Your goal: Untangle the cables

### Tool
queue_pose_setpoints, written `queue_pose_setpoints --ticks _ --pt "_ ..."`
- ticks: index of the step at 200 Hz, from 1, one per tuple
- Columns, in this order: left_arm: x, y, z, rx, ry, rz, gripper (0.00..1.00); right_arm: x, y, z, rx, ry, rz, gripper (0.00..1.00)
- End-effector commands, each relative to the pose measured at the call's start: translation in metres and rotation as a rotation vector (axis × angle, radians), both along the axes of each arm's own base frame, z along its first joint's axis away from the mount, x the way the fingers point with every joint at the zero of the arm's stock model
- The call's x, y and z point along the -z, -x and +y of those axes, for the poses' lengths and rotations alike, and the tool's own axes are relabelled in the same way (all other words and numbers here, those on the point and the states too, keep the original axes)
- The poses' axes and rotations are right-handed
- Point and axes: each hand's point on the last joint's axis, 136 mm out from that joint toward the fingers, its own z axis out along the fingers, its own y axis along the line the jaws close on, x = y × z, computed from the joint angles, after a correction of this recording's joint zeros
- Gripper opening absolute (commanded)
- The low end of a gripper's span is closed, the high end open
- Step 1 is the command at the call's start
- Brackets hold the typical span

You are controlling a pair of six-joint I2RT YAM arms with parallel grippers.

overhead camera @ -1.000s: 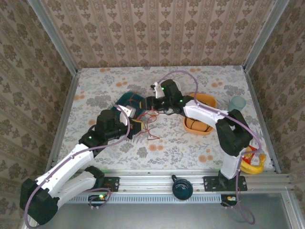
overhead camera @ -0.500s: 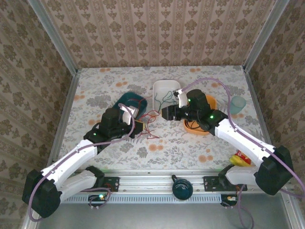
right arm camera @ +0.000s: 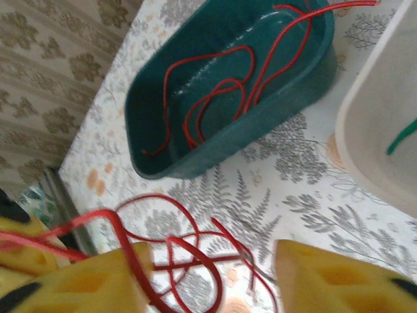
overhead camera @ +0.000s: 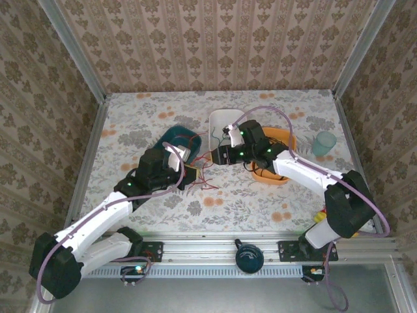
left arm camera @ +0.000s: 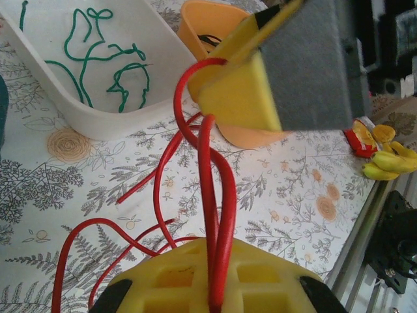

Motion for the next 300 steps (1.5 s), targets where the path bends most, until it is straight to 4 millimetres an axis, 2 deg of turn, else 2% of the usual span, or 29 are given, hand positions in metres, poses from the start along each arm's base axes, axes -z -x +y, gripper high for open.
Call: queue_pose_setpoints --ticks 1,15,26,44,64,68,92,105,124,142,162,181,203,231,261,300 --pt "-0.017 0.0 -0.004 0.01 0.023 -0.028 0.04 -0.019 -0.008 0.014 -0.028 -0.066 -0.034 0.28" --pt "-0.015 -0.001 -0.004 0.006 0.019 -0.026 0.05 -0.019 -0.012 0.009 0.01 -0.048 -0.042 0.07" --pt "-0.013 -0.003 -0.003 -0.009 0.01 -0.025 0.1 -0.02 -0.015 0.002 0.049 -0.026 -0.061 0.0" --pt "-0.005 -0.008 0.002 -0.045 -0.014 -0.021 0.15 -0.026 -0.02 -0.018 0.142 0.015 -0.098 0.0" --pt "0.01 -0.012 0.005 -0.072 -0.045 0.003 0.16 -0.031 -0.024 -0.047 0.264 0.072 -0.137 0.0" --pt "0.014 -0.013 0.006 -0.075 -0.051 0.011 0.16 -0.041 -0.023 -0.055 0.292 0.07 -0.163 0.0" --pt "0.031 -0.015 0.004 -0.077 -0.073 0.053 0.14 -0.055 -0.022 -0.091 0.423 0.108 -0.206 0.0" --pt "0.04 -0.016 0.002 -0.075 -0.083 0.077 0.13 -0.065 -0.02 -0.104 0.459 0.095 -0.227 0.0" --pt "0.048 -0.014 -0.007 -0.049 -0.084 0.096 0.18 -0.078 -0.012 -0.101 0.409 0.072 -0.257 0.0" --pt "0.046 -0.01 -0.019 0.004 -0.092 0.08 0.36 -0.081 -0.005 -0.097 0.367 0.063 -0.245 0.0" --pt "0.035 -0.003 -0.037 0.079 -0.087 0.041 0.51 -0.081 0.0 -0.093 0.339 0.048 -0.235 0.0" --pt "0.019 -0.001 -0.049 0.115 -0.066 0.0 0.59 -0.08 0.007 -0.084 0.275 0.031 -0.213 0.0" --pt "0.002 -0.006 -0.055 0.109 -0.049 -0.043 0.62 -0.077 0.014 -0.075 0.215 0.011 -0.185 0.0" --pt "-0.011 -0.009 -0.059 0.116 -0.031 -0.072 0.62 -0.079 0.02 -0.074 0.192 -0.001 -0.185 0.0" --pt "0.0 -0.01 -0.058 0.112 -0.061 -0.052 0.62 -0.09 0.018 -0.083 0.237 0.005 -0.231 0.0" --pt "0.016 -0.013 -0.048 0.04 -0.065 -0.036 0.62 -0.124 0.017 -0.09 0.279 -0.036 -0.34 0.0"
